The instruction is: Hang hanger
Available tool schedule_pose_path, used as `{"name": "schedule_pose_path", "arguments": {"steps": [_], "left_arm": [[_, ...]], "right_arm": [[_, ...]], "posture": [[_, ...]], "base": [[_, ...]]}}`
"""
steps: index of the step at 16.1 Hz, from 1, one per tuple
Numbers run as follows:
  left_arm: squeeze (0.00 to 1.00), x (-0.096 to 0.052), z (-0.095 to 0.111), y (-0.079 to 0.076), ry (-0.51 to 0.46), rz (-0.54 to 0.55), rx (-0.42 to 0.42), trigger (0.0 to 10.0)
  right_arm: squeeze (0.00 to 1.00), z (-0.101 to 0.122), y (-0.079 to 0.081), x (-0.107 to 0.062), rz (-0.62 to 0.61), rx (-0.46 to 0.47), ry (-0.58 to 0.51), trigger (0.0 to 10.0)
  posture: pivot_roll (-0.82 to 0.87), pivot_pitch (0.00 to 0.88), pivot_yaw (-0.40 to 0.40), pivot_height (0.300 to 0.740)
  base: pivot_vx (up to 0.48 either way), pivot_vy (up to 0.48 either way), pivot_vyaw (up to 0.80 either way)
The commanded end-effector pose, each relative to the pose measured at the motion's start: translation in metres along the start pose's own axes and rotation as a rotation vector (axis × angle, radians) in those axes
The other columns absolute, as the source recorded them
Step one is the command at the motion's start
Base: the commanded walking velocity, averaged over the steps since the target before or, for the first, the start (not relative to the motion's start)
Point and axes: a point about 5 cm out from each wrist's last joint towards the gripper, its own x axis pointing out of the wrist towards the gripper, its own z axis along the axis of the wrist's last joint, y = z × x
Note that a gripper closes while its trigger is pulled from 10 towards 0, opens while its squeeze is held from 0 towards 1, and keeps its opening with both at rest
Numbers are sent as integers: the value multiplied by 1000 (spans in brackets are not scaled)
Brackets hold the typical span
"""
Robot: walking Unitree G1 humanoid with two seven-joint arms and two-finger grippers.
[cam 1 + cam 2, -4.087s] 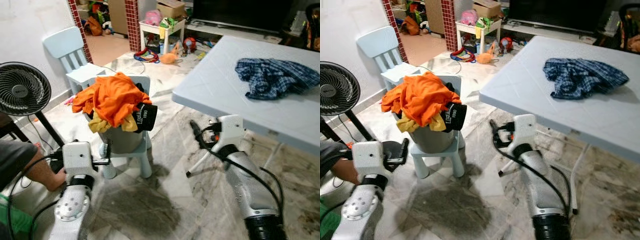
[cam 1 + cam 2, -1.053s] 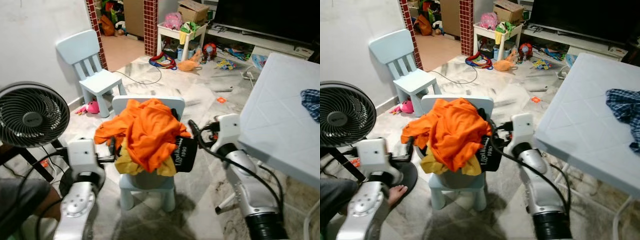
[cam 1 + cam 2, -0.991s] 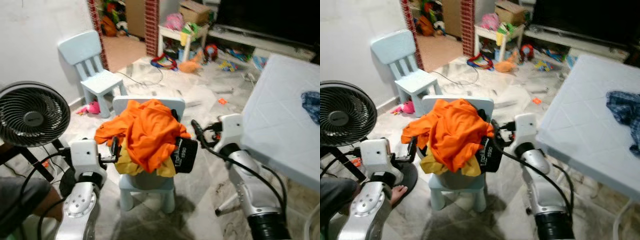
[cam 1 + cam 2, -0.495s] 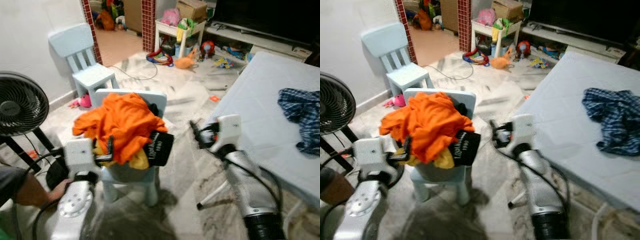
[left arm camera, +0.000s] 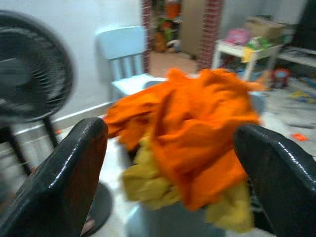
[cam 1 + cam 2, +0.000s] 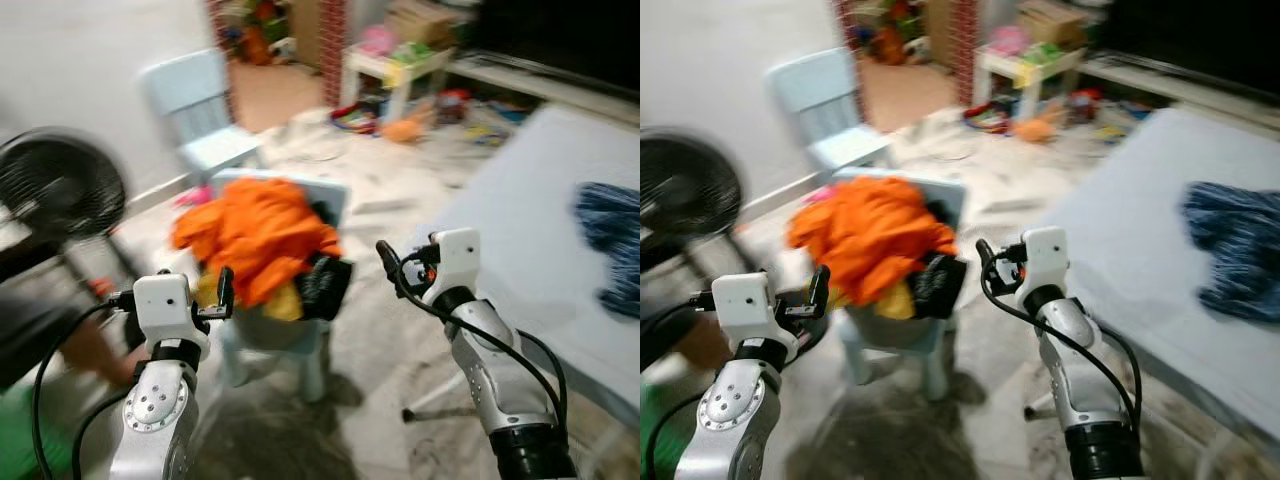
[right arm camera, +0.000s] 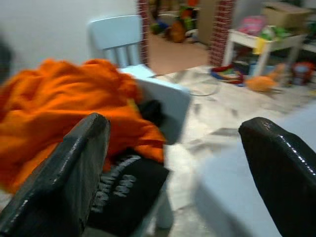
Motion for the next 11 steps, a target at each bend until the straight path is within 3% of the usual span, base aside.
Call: {"name": "schedule_pose_path", "arguments": {"steps": [1, 7, 11], "left_arm": [[0, 1, 3, 0, -16, -13, 12, 10000], [0, 2, 3, -1, -21, -27, 13, 10000], [0, 2, 3, -2, -24, -32, 15, 10000]], "right_arm": [[0, 6, -1, 1, -1, -3, -18, 10000], [0, 7, -1, 2, -3, -2, -22, 10000], [0, 7, -1, 3, -1, -2, -23, 10000]], "posture": [[-41, 44, -14, 740], [-43, 41, -14, 740], [-44, 40, -16, 740]], "base": [[0, 0, 0], [0, 0, 0], [254, 0, 0]]}}
